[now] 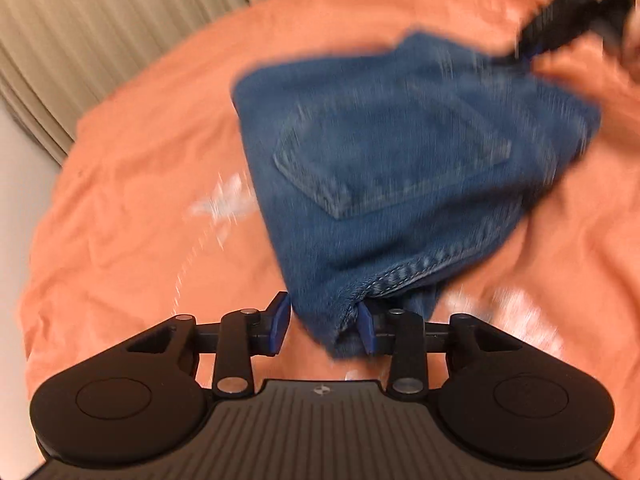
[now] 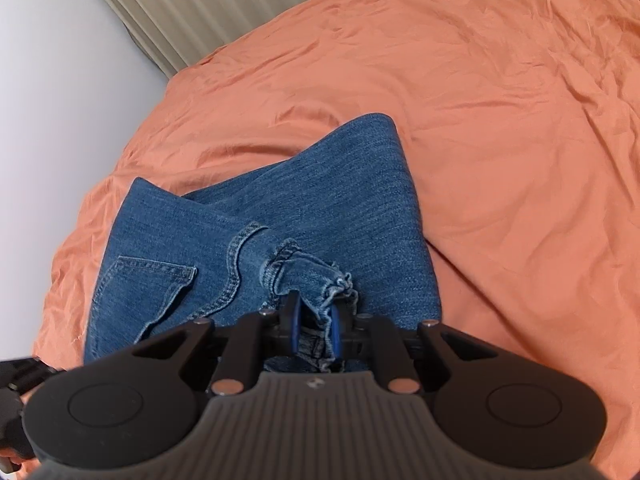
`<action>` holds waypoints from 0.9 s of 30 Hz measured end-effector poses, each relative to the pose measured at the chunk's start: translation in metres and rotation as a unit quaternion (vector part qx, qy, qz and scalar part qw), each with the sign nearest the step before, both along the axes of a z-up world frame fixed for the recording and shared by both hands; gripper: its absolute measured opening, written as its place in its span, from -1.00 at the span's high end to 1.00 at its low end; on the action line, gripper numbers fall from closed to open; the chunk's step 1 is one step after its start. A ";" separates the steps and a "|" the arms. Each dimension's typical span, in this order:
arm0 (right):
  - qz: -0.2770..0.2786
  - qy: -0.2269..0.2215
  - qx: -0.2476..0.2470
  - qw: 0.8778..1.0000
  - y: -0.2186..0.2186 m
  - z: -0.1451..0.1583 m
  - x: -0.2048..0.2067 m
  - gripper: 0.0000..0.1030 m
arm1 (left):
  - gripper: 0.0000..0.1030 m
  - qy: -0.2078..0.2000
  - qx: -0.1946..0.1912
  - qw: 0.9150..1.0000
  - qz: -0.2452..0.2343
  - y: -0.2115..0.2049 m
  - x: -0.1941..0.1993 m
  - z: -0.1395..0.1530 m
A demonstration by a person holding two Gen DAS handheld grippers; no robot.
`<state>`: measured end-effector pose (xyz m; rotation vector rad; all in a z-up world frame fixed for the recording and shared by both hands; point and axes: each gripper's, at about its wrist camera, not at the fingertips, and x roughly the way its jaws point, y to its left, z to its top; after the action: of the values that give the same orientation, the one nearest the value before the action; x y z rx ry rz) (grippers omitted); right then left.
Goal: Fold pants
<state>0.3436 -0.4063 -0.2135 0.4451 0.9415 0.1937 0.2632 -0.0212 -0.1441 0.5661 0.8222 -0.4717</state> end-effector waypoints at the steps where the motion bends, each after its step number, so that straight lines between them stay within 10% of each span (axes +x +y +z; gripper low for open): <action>1: 0.000 0.001 -0.001 1.000 0.000 0.000 0.001 0.81 | 0.07 -0.002 -0.008 1.000 0.003 0.001 0.000 0.003; 6: 0.001 0.003 0.000 1.000 0.002 -0.001 0.003 0.80 | -0.01 0.018 0.054 0.998 0.001 -0.011 0.002 -0.027; 10: 0.003 -0.002 -0.005 1.000 0.001 0.004 0.001 0.84 | 0.58 0.015 0.076 0.997 -0.001 -0.017 -0.003 -0.029; 18: -0.009 -0.006 -0.019 1.000 0.002 0.001 0.002 0.86 | 0.73 0.048 0.093 0.994 -0.013 -0.010 0.003 -0.036; 22: -0.022 0.011 0.035 0.999 -0.016 -0.002 -0.002 0.24 | 0.69 0.083 0.082 0.993 0.004 0.004 0.007 -0.031; 27: -0.036 0.027 0.142 0.989 -0.043 -0.009 -0.017 0.00 | 0.56 0.103 0.018 0.995 -0.001 0.031 -0.002 0.000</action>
<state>0.3267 -0.4494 -0.2222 0.7485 0.9528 0.2526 0.2610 0.0094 -0.1446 0.5568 1.0283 -0.5245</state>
